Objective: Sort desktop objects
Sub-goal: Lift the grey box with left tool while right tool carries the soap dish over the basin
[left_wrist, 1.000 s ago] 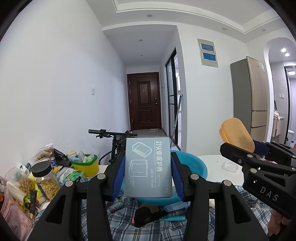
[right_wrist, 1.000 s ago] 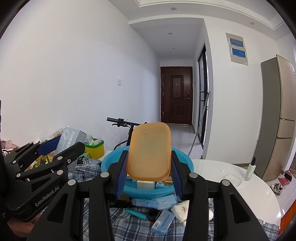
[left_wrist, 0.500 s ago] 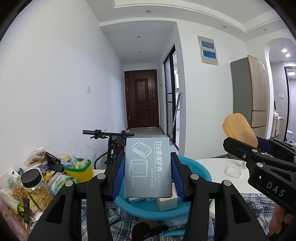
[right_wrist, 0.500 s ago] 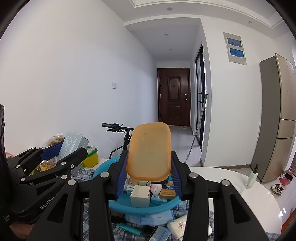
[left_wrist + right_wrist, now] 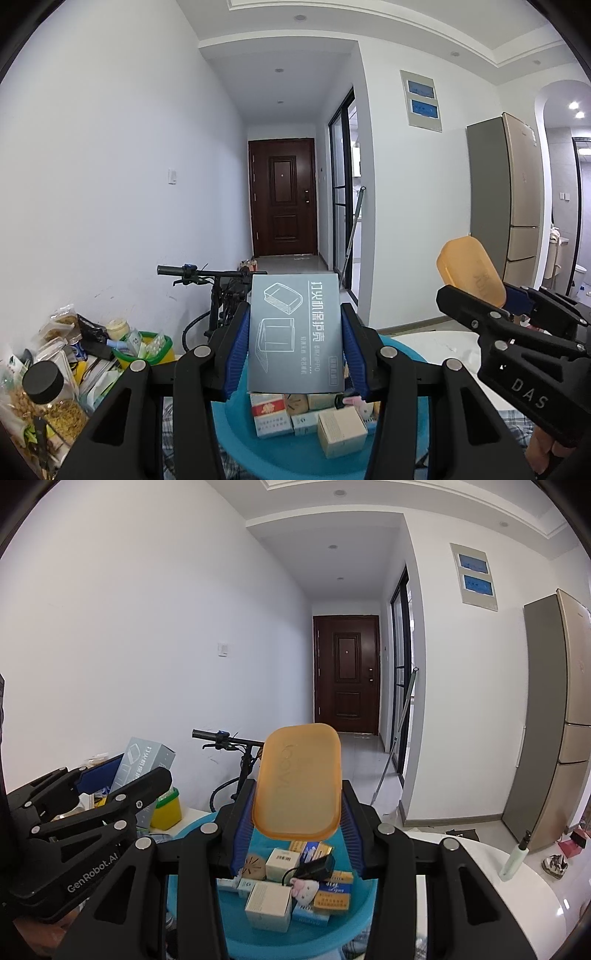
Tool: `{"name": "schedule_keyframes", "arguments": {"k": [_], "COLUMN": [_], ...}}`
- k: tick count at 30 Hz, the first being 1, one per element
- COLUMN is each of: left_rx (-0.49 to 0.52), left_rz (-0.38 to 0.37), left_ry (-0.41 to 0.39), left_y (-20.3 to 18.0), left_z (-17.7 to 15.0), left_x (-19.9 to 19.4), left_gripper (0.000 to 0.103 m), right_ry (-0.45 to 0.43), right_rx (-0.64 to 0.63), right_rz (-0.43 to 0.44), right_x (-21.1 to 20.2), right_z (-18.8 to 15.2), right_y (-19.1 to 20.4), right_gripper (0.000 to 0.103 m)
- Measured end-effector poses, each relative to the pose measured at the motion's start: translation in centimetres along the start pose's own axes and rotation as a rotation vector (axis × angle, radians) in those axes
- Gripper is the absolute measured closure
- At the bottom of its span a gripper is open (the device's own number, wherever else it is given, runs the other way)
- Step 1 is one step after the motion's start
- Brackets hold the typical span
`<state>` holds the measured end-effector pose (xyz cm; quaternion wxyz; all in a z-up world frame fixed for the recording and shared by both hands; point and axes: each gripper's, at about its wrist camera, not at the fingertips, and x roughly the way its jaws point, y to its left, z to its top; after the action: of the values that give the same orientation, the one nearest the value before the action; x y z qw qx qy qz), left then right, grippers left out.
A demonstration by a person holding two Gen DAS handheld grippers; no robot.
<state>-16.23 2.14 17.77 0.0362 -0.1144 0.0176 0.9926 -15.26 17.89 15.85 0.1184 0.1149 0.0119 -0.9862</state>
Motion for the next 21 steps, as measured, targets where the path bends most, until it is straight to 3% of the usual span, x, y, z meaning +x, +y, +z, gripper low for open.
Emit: {"name": "schedule_keyframes", "arguments": {"k": [21], "left_rx": [-0.027], "left_rz": [-0.001], "left_ry": [-0.017], "left_y": [1.7], "left_z": [1.7], "left_x": [9.4], "left_gripper": [0.054], "right_ry": [-0.023], "right_rx": [0.034], "right_rz": [-0.014], "right_x": [8.0], "right_z": [2.3], "right_y": [-2.0], "right_gripper": [0.062]}}
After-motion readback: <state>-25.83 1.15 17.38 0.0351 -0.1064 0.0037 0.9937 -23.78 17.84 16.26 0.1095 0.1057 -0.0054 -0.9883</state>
